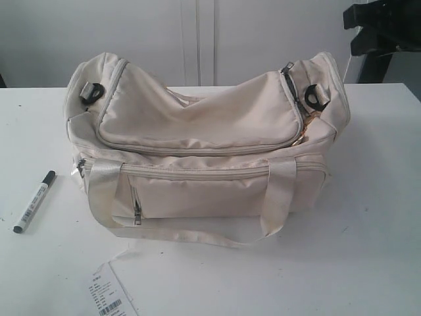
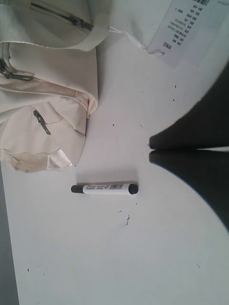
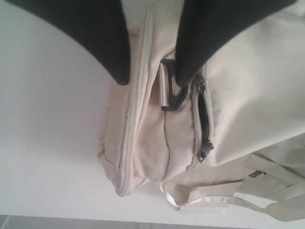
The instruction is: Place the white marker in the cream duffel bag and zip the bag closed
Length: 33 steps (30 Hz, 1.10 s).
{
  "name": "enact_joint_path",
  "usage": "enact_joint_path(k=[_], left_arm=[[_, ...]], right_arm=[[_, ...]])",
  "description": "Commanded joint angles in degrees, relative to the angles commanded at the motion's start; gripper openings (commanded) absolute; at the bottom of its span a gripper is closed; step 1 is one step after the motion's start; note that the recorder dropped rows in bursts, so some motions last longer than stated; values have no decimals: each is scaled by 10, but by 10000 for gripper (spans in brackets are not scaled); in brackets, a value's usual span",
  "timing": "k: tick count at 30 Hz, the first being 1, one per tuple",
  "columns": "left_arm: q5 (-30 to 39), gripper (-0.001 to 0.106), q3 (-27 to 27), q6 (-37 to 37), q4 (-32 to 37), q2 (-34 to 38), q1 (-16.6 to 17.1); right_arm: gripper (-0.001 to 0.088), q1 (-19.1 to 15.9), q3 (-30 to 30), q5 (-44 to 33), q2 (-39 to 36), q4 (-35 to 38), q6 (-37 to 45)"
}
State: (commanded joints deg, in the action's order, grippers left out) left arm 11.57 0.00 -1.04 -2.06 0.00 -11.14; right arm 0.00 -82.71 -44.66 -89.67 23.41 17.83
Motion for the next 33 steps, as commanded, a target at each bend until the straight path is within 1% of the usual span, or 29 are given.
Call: enact_joint_path(k=[1,2,3,4,9,21,26,30,33], left_arm=[[0,0,0,0,0,0,0],[0,0,0,0,0,0,0],[0,0,0,0,0,0,0],[0,0,0,0,0,0,0],[0,0,0,0,0,0,0],[0,0,0,0,0,0,0],[0,0,0,0,0,0,0],[0,0,0,0,0,0,0],[0,0,0,0,0,0,0]], right_arm=[[578,0,-8,0,-9,1,0],[625,0,-14,0,-15,1,-1],[667,0,-18,2,-22,1,-1],[681,0,-23,6,-29,1,-8],[681,0,-37,15,-68,1,-15],[681,0,-93,27,-158,0,-15],[677,0,-101,48,-174,1,-15],[633,0,-101,57,-184,0,-15],[632,0,-101,54,-195,0,-15]])
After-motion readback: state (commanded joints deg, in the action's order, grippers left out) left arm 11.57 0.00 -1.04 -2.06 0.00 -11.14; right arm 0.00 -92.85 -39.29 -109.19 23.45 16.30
